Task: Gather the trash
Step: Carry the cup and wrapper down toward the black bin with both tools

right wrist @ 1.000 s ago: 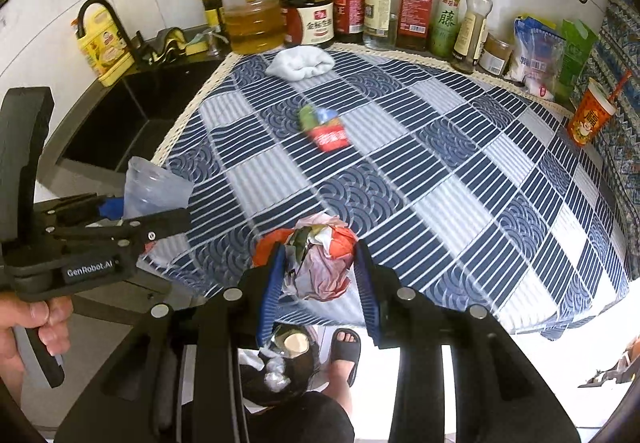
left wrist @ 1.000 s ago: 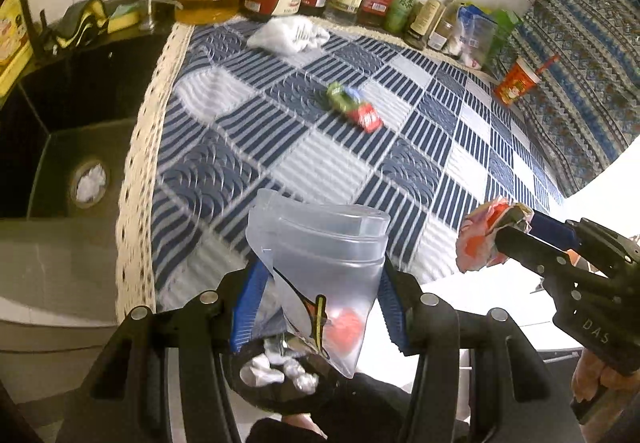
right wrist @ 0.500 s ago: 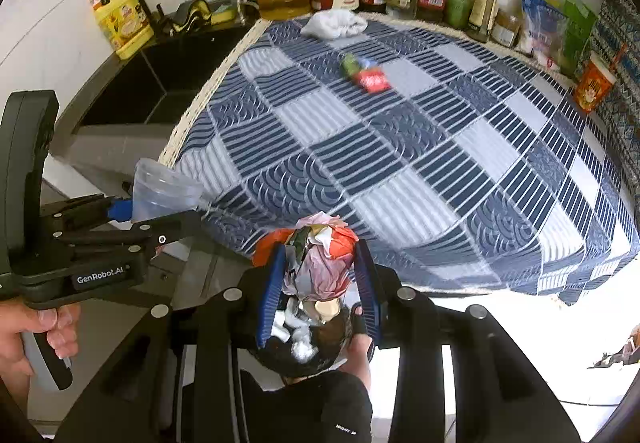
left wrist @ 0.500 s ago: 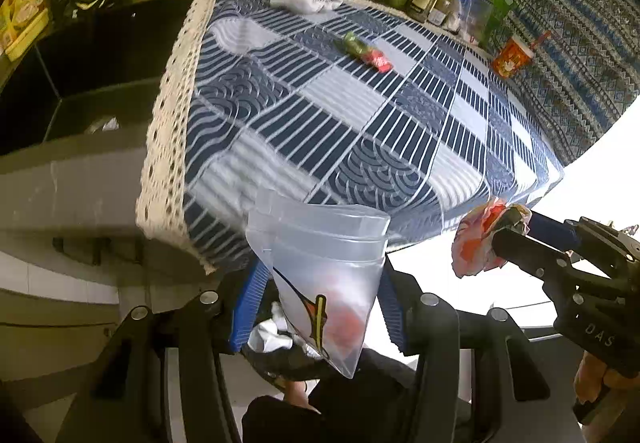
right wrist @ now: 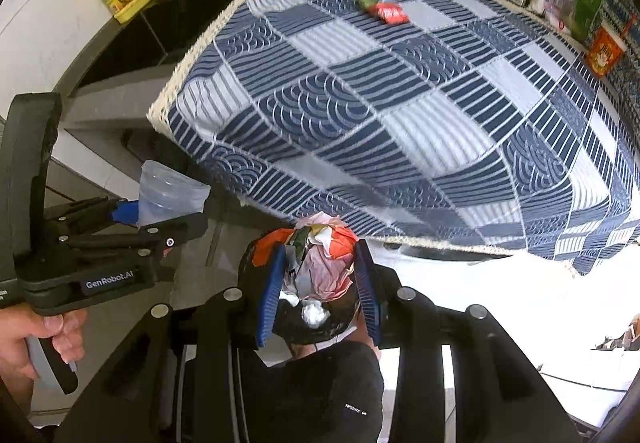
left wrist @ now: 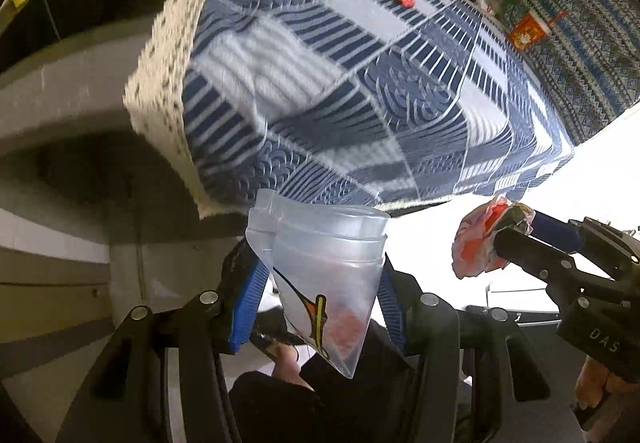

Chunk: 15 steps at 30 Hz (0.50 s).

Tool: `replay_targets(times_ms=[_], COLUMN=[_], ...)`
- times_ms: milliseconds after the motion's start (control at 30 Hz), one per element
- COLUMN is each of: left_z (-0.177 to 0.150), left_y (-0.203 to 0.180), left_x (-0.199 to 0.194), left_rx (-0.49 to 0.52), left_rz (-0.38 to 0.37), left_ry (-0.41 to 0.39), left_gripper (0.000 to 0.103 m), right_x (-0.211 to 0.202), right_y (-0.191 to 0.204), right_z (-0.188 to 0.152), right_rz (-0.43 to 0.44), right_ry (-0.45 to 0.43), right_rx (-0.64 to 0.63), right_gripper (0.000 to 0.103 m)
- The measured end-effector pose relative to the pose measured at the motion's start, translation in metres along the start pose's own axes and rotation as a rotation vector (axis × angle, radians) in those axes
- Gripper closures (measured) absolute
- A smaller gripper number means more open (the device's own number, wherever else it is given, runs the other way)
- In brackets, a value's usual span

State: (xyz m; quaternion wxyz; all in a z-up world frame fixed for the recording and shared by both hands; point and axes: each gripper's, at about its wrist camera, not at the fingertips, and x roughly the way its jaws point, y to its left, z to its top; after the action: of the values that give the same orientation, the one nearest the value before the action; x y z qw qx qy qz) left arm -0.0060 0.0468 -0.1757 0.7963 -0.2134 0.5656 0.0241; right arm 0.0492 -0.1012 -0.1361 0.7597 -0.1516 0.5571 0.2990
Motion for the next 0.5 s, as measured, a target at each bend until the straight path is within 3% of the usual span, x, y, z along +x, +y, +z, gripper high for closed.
replay_targets(times_ms=[500], left_z=[-0.026], left_y=[0.01], left_x=[0.034], left_rx=[-0.019], left_rz=[0.012], left_ry=[0.09], left_gripper=[0.053], right_x=[0.027], right_y=[0.006], right_z=[-0.014], right_rz=[0.018], right_ry=[0.086], right_rx=[-0.003], right_gripper=[0.067])
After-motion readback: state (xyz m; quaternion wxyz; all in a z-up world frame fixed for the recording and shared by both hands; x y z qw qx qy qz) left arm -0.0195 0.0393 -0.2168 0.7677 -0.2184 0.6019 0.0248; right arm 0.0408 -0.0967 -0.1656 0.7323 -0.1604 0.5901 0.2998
